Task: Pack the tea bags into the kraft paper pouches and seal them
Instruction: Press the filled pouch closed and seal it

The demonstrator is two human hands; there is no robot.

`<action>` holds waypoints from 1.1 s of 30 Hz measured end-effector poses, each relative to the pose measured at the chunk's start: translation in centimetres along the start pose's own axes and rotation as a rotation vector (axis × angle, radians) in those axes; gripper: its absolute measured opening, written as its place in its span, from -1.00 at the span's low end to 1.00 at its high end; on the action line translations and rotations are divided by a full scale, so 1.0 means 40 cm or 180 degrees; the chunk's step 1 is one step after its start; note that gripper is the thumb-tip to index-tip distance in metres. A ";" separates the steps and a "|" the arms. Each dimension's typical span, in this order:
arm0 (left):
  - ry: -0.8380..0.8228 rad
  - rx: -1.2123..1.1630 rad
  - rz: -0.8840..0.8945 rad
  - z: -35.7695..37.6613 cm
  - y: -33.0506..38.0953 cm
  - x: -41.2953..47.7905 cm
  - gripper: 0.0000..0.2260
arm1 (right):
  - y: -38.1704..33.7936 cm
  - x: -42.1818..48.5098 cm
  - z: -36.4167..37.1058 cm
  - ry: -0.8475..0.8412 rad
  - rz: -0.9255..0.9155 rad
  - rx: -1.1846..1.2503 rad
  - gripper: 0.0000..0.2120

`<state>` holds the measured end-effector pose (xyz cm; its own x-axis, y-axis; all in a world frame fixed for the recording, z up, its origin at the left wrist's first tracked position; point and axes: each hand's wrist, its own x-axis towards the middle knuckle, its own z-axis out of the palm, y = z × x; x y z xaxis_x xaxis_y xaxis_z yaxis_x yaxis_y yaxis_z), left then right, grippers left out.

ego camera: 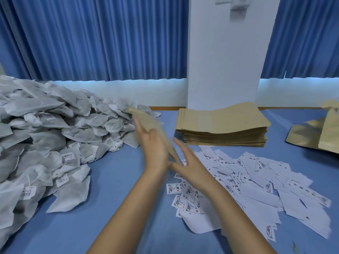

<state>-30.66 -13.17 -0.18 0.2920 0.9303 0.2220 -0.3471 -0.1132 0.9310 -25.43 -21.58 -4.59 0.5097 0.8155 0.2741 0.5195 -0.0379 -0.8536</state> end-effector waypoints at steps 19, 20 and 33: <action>-0.0332 -0.0252 -0.1318 0.080 -0.169 -0.067 -0.66 | 0.165 -0.193 -0.276 0.2225 0.1044 0.2115 -0.81; -0.0608 -0.0792 -0.1404 0.107 -0.162 -0.076 -0.83 | 0.164 -0.201 -0.292 0.2246 0.1004 0.2110 -0.82; -0.2569 -0.0601 -0.1773 0.566 -0.109 -0.366 -0.71 | 0.174 -0.387 -0.626 0.3468 0.0957 0.1898 -0.75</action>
<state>-13.24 -34.19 -0.92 0.9500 0.3102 -0.0366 -0.0918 0.3895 0.9164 -12.53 -48.93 -3.67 0.9964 -0.0837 0.0149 0.0439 0.3570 -0.9331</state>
